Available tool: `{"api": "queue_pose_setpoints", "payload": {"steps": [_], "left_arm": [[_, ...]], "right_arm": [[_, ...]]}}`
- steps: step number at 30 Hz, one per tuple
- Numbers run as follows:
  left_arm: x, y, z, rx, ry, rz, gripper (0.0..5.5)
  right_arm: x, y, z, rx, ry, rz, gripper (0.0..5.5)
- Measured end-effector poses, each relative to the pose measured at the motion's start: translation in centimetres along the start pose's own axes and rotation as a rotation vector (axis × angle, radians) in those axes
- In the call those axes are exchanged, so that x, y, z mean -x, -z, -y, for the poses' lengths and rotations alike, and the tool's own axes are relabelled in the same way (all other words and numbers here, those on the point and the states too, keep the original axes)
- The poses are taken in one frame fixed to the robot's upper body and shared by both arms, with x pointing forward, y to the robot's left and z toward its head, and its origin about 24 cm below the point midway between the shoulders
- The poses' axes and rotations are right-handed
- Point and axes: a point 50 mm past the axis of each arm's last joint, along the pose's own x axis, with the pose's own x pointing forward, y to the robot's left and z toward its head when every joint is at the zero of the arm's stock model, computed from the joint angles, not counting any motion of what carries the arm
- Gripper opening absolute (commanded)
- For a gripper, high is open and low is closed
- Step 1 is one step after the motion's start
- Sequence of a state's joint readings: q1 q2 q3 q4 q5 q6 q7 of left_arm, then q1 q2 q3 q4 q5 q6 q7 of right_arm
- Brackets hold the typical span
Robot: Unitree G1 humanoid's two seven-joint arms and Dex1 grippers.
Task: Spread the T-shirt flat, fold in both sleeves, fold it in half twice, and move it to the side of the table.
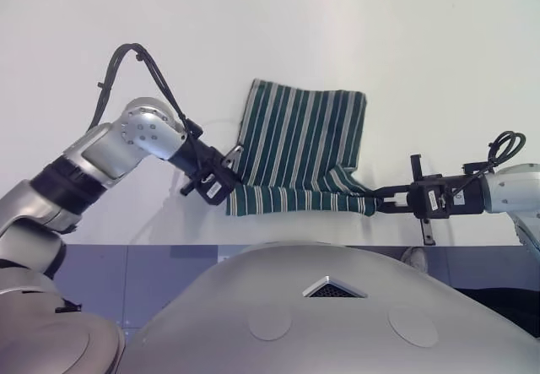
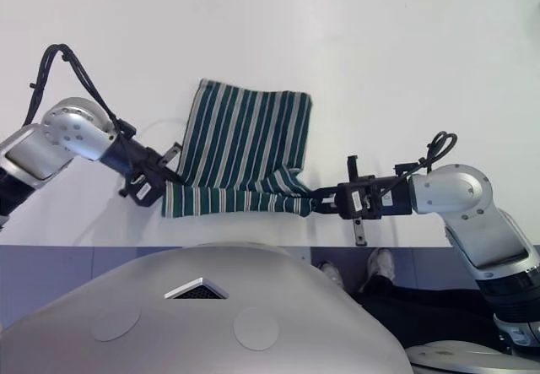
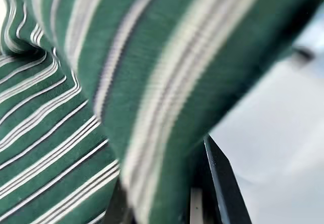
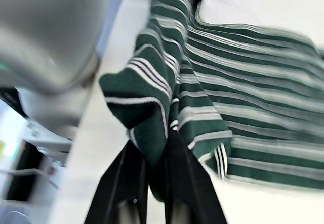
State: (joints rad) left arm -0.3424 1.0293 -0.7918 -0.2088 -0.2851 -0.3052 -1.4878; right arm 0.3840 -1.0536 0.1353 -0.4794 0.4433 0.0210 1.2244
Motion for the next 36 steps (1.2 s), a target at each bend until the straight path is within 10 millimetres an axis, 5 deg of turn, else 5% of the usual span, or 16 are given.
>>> {"api": "queue_pose_setpoints", "payload": {"steps": [3,8,12,19,23,32,36], "left_arm": [[0.4,-1.6,1.0,0.135,0.087,0.095,0.07],[2.4,-2.7,-1.1,0.271,0.035,0.191,0.07],[4.1,-0.9,-2.8,0.382,-0.053,0.202,0.07],[4.5,5.6,-4.6,0.455,-0.257,0.036,0.07],[4.7,7.0,-4.9,0.475,-0.359,-0.013,0.78],[7.1,6.6,-6.0,0.524,-0.505,0.052,2.46],[8.8,6.7,-6.5,0.557,-0.635,0.041,2.83]], "right_arm": [[-0.2,-1.9,0.5,-0.111,-0.051,0.083,0.18],[0.8,-4.6,4.3,-0.123,0.044,0.156,0.18],[0.3,-3.9,7.1,-0.146,0.105,0.138,0.18],[-2.2,0.0,11.9,-0.149,0.291,0.028,0.17],[-3.7,1.3,12.6,-0.133,0.36,-0.01,1.11],[-4.4,1.6,13.2,-0.266,0.515,0.088,2.96],[-4.3,1.7,13.1,-0.355,0.582,0.122,3.23]]}}
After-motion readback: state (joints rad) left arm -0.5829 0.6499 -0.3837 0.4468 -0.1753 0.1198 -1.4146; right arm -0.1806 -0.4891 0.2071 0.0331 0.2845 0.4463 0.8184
